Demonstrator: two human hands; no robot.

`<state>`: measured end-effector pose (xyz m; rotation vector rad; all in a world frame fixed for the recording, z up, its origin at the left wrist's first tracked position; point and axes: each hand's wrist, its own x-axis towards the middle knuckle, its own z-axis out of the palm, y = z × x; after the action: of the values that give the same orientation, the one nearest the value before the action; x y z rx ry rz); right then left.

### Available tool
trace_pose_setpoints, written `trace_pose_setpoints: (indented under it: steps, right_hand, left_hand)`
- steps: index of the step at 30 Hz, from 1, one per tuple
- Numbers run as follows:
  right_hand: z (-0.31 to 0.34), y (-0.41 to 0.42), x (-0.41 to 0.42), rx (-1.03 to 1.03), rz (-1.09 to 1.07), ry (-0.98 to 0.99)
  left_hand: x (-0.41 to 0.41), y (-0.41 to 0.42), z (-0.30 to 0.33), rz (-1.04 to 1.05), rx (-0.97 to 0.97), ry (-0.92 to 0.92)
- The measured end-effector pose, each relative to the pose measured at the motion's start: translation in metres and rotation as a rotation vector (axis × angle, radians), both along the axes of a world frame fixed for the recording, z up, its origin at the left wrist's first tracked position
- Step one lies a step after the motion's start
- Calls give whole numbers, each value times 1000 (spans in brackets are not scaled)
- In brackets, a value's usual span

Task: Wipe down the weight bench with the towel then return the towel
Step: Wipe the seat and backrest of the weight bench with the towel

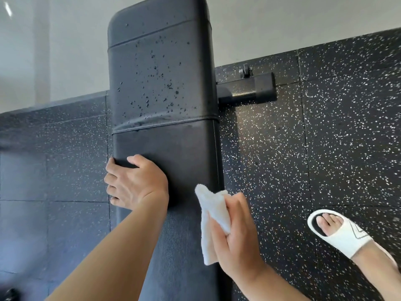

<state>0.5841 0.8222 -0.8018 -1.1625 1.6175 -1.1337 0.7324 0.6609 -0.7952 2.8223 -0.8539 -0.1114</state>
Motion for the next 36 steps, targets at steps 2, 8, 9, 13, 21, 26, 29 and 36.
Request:
trace_pose_setpoints:
  steps: [2,8,9,13,21,26,29,36]
  right_hand:
    - [2,-25,-9,-77,73,98]
    - [7,-162,-7,-290,118,525]
    - [8,-178,1,-324,156,600]
    - [5,-193,28,-407,289,766]
    - [23,-208,44,-504,496,621]
    - [24,-188,-12,-464,712,660]
    - [33,-183,-42,-501,846,717]
    - [24,-232,-29,-941,1092,710]
  left_hand:
    - [-1,0,0,0,1,3]
    - [-4,0,3,9,13,12]
    - [-5,0,4,9,17,13]
    - [-6,0,4,10,16,26]
    - [-6,-1,7,31,28,31]
    - [-11,-1,10,39,14,41]
    - [-12,-2,11,42,21,36]
    - [-11,-3,10,43,1,24]
